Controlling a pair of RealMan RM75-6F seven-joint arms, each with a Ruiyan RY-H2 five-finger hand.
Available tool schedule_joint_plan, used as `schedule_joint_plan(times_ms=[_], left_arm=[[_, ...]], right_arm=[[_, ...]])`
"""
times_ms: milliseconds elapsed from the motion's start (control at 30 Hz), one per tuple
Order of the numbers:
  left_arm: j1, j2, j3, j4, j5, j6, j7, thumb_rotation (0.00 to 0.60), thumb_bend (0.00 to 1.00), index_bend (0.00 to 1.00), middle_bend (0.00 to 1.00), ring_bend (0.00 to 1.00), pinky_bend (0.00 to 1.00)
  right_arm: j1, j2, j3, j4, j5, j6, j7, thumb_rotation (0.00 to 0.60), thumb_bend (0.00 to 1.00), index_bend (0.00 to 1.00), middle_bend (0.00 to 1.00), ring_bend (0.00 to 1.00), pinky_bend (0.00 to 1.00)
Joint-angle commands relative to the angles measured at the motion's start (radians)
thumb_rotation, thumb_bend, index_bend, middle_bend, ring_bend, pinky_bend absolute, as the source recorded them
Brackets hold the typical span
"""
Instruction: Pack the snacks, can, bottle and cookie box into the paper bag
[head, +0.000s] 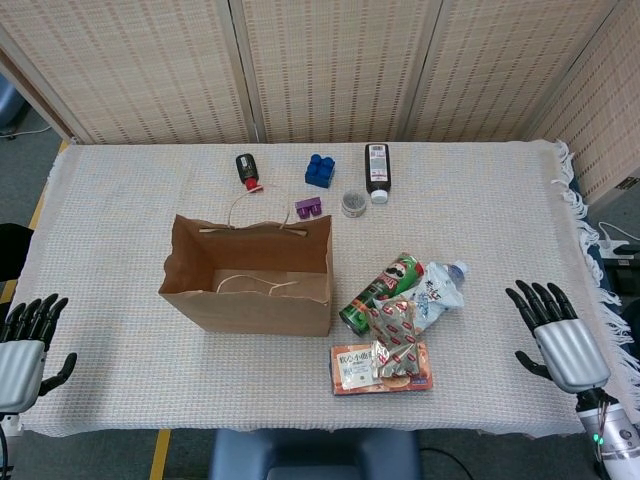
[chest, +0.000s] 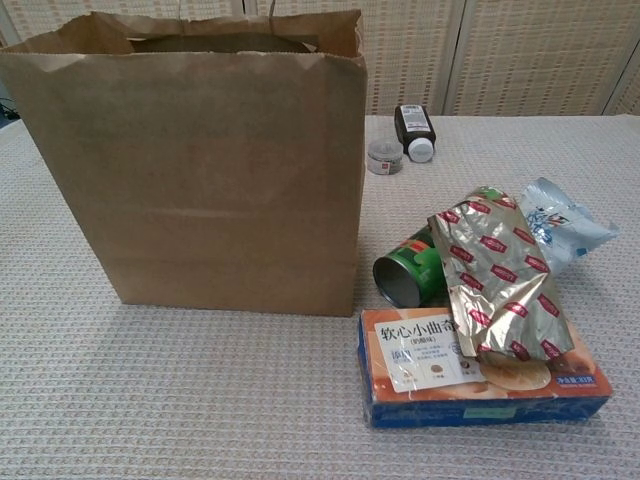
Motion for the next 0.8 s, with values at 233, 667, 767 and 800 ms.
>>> schedule_joint_plan(times_ms=[233,667,767,800], left_arm=[[0.000,0.002,-0.001,-0.003,-0.002,-0.002,-0.004,0.600,0.36,0.01,0.00,0.00,0.00],[-0.001,0.006,0.001,0.000,0.002,-0.004,-0.024,0.600,0.36,0.01,0.00,0.00,0.00],[-0.001,0.006,0.001,0.001,0.003,-0.005,-0.028,0.600,0.36,0.01,0.00,0.00,0.00],[-0.001,0.007,0.001,0.001,0.003,-0.005,-0.029,0.600,0.36,0.01,0.00,0.00,0.00]], right_arm=[[0.172,0.149,0.010,-0.168,-0.108,-0.210,-0.239,0.600,0.12,0.00,0.00,0.00,0.02],[0.253,0.033,0.001,-0.268,-0.072,-0.397,-0.533,0.600,0.12,0.00,0.00,0.00,0.02],[0.269,-0.008,0.009,-0.270,-0.032,-0.428,-0.561,0.600,0.12,0.00,0.00,0.00,0.02],[0.274,-0.021,0.012,-0.269,-0.023,-0.433,-0.569,0.600,0.12,0.00,0.00,0.00,0.02]])
